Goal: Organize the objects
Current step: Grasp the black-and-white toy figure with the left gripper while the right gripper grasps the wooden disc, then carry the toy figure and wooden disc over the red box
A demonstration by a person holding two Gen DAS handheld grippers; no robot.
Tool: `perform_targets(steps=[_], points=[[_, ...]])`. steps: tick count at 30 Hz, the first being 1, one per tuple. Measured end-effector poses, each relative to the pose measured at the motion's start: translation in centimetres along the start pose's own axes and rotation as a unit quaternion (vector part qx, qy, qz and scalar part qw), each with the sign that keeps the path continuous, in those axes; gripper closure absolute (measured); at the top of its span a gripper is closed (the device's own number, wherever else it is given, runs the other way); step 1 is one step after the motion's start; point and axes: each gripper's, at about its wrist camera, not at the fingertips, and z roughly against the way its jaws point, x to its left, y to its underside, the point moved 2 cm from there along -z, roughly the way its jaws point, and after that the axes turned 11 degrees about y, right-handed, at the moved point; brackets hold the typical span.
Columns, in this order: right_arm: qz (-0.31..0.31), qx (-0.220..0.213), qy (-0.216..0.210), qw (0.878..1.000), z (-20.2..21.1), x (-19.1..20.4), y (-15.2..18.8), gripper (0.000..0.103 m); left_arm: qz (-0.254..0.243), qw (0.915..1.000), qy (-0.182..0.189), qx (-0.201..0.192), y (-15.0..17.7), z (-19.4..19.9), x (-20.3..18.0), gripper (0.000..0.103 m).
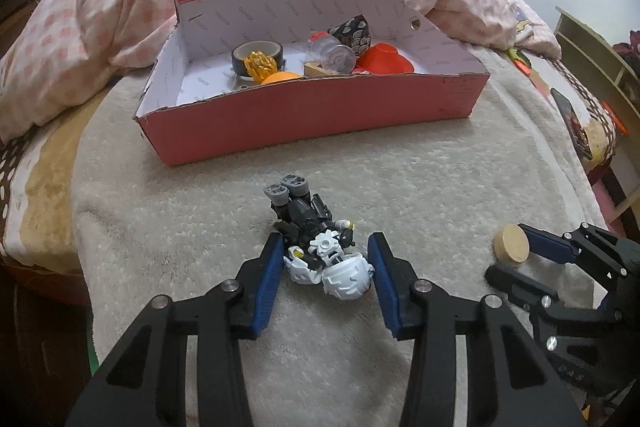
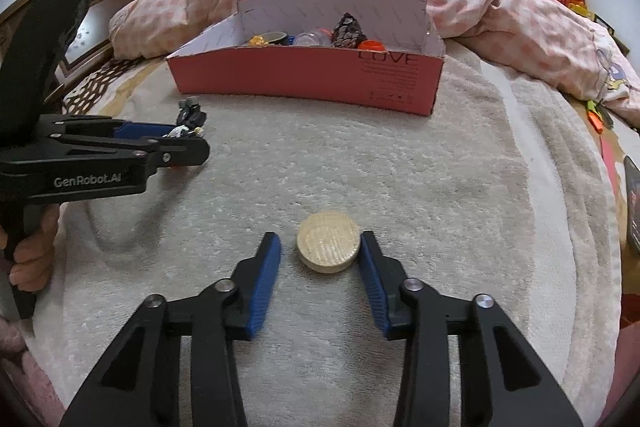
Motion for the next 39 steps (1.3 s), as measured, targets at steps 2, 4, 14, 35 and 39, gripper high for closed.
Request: perform_targets(steps=[2, 4, 14, 35, 39], points=[[-0.009, -0.001, -0.001, 1.0, 0.0, -0.4, 0.1, 0.07, 0.0, 1.0, 0.002, -0.001, 0.0, 0.1, 0.0, 0.06], [-0.016, -0.001, -0.007, 1.0, 0.0, -0.6, 0.1, 0.07, -0.001, 1.0, 0.004, -0.003, 0.1, 0.2, -0.1, 0.06], [-0.027, -0.007, -0.033, 0.999, 0.9, -0.9, -0.7, 0.071, -0.012, 0.9996, 0.017, -0.019, -0.6, 1.2, -0.7, 0.06], [-0.011, -0.041, -0.044, 0.998, -0.4, -1.1, -10.5, 0.071, 0.0, 0.9985, -0.012, -0.054, -7.8, 0.5, 1.2, 0.06], [-0.021, -0.038, -0.04, 0.998, -2.3, -1.2, -13.1, 0.07, 0.02, 0.9978, -0.018, -0.061, -10.1, -0.1, 2.2, 0.06]])
